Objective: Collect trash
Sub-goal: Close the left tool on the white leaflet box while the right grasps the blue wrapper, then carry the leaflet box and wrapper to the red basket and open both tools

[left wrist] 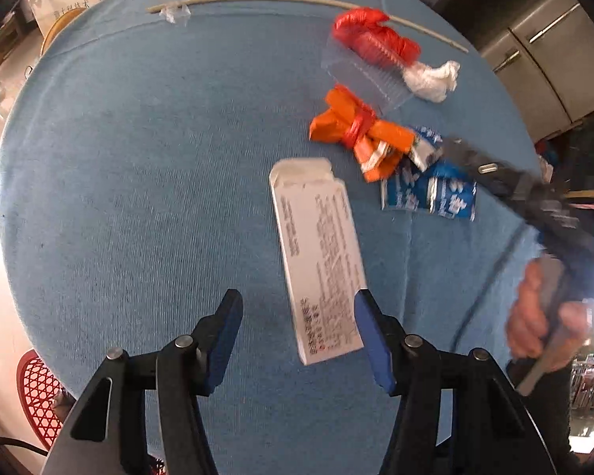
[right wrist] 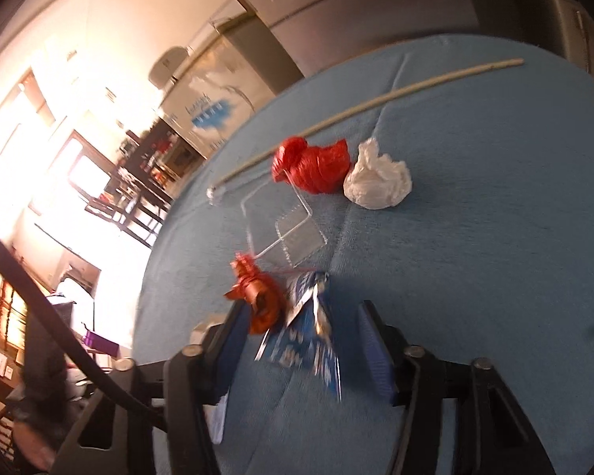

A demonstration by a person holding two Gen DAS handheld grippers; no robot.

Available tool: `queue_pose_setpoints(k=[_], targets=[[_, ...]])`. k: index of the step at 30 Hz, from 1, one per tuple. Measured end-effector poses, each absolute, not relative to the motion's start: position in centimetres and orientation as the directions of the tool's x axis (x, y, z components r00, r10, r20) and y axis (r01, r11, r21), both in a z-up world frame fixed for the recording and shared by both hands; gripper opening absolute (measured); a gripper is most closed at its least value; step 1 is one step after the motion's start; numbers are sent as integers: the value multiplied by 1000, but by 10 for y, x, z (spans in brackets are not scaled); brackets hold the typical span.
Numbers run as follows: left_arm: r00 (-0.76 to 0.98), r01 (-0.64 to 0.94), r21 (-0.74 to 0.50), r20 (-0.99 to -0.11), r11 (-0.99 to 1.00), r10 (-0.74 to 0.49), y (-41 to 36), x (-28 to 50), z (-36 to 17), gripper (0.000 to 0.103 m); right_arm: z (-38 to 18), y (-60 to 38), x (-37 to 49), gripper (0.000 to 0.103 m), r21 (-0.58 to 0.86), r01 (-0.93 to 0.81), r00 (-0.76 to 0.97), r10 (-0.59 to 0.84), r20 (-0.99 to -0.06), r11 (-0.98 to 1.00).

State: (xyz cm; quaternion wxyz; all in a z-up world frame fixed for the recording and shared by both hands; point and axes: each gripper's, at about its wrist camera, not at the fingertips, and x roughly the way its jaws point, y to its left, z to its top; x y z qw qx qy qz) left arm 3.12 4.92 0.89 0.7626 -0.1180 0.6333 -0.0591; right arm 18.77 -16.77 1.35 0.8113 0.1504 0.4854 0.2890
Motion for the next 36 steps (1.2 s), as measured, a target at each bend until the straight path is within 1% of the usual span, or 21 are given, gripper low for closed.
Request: queue_pose_setpoints(k=[2, 3, 4, 5, 6, 8, 9, 10, 11, 13, 16, 19, 23, 26, 32, 36], targets=[[202, -48, -265, -947, 963, -251, 47, 35, 11, 65, 2, -160, 195, 47, 503, -300, 337, 584, -739, 810], [203, -43, -266, -946, 963, -253, 44, 38, 11, 67, -2, -158, 197, 43, 504, -294, 326, 581, -746, 812], [203, -34, -263, -946, 964, -251, 40, 39, 10, 67, -4, -158, 196, 42, 507, -293, 334, 583, -740, 811], [203, -27, -255, -948, 967, -244, 37, 41, 9, 67, -4, -158, 196, 37, 510, -296, 330, 588, -739, 808], [205, -23, -241, -951, 970, -232, 34, 43, 7, 67, -4, -158, 196, 30, 519, -296, 327, 596, -734, 802], [223, -15, -216, -952, 976, -208, 30, 45, 3, 67, -1, -159, 191, 25, 515, -300, 343, 595, -727, 803], [236, -10, -206, -951, 978, -198, 29, 45, 2, 67, 2, -160, 187, 24, 497, -306, 361, 582, -729, 812], [245, -11, -207, -949, 978, -198, 31, 46, -1, 65, 6, -161, 182, 24, 473, -313, 383, 565, -731, 824], [244, -16, -221, -947, 975, -211, 32, 45, -4, 51, 11, -162, 177, 24, 457, -322, 398, 557, -729, 829], [265, -20, -227, -940, 974, -214, 38, 45, -6, 48, 18, -167, 167, 23, 443, -330, 425, 550, -719, 834], [275, -51, -276, -928, 960, -252, 55, 38, -11, 48, 28, -179, 156, 23, 458, -319, 449, 558, -698, 830], [304, -50, -265, -922, 963, -238, 68, 28, -5, 47, 35, -192, 148, 23, 486, -303, 463, 572, -677, 820], [357, -47, -263, -905, 964, -230, 81, 10, 16, 47, 46, -204, 134, 23, 526, -291, 486, 597, -638, 799], [417, -54, -251, -885, 967, -207, 91, -12, 47, 47, 55, -205, 126, 23, 556, -303, 486, 628, -608, 773], [496, -113, -238, -855, 965, -153, 105, -57, 84, 47, 80, -183, 114, 23, 570, -379, 477, 682, -555, 729], [521, -176, -202, -850, 963, -83, 111, -89, 109, 47, 92, -158, 109, 23, 576, -452, 439, 732, -522, 682]])
